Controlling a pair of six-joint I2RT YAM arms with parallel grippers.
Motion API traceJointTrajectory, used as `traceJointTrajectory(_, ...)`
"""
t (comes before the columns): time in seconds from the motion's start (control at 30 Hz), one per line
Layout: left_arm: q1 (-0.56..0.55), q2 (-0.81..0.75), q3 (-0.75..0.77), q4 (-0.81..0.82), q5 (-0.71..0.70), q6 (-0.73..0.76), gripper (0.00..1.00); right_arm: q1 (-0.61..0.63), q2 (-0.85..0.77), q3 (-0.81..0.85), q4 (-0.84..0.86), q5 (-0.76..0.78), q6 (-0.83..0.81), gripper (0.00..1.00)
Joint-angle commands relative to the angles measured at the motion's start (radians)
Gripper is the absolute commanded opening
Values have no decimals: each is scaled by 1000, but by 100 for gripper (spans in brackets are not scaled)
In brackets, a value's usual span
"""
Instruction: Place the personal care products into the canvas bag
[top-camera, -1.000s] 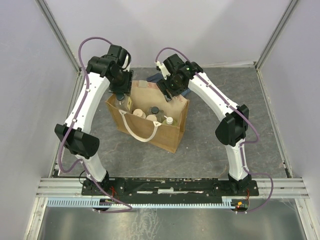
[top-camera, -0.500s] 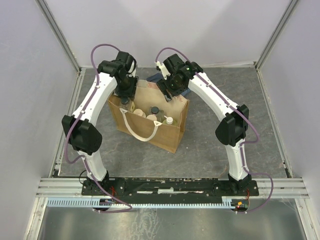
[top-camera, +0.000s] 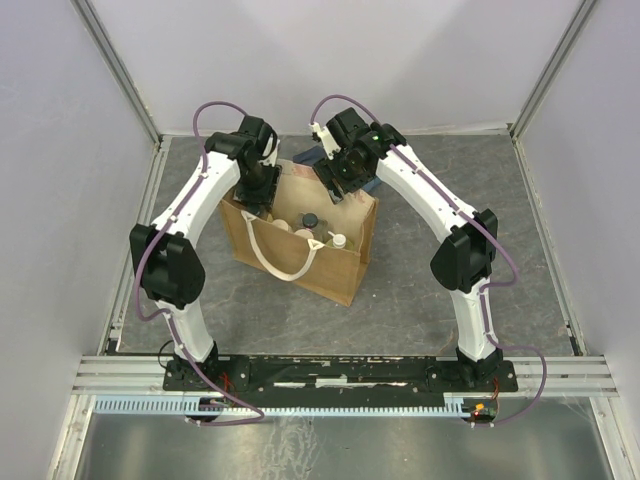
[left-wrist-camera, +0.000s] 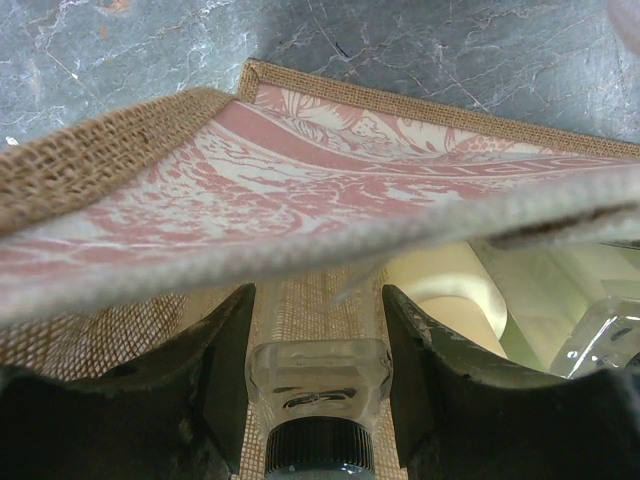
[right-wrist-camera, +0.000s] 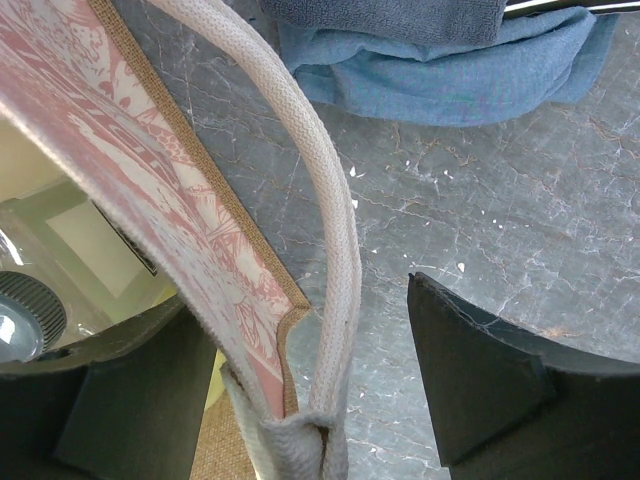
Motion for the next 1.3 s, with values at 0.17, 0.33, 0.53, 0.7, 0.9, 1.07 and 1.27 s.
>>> traceJointTrajectory(0.17,7,-33,24,76,56,32,63,-5,-38,18,-6,39,-20,80)
traceJointTrajectory(0.33,7,-41,83,92,81,32,79,-5,-41,19,-6,44,-22,80)
traceJointTrajectory(0.53,8,-46,295,61,62,20,85,-4,-57,37,-10,37,-19,80)
traceJointTrajectory(0.7,9,-127,348,130,3,-14,87,-5,-109,30,35,-16,-22,81)
traceJointTrajectory(0.9,53,-216,350,173,-130,-116,90,-4,-242,-88,196,-124,-8,84)
traceJointTrajectory(1.07,141,-245,326,156,-152,-159,91,-8,-373,-198,387,-44,21,97)
traceJointTrajectory(1.27,167,-220,308,127,-122,-188,95,-69,-386,-118,355,127,12,99)
